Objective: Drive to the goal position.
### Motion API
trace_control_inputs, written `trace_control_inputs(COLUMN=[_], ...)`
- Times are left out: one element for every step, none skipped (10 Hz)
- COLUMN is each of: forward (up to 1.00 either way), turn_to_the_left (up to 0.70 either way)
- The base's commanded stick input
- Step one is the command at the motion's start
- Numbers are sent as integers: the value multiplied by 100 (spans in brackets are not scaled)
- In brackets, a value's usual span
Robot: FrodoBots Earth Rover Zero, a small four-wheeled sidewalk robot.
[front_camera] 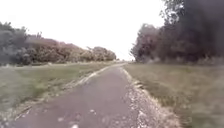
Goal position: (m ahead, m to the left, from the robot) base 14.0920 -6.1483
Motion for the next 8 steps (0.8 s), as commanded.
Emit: trace_control_inputs(forward=[100,100,100,100,100,100,100,100], turn_to_the_left=[0,0,0,0,0,0,0,0])
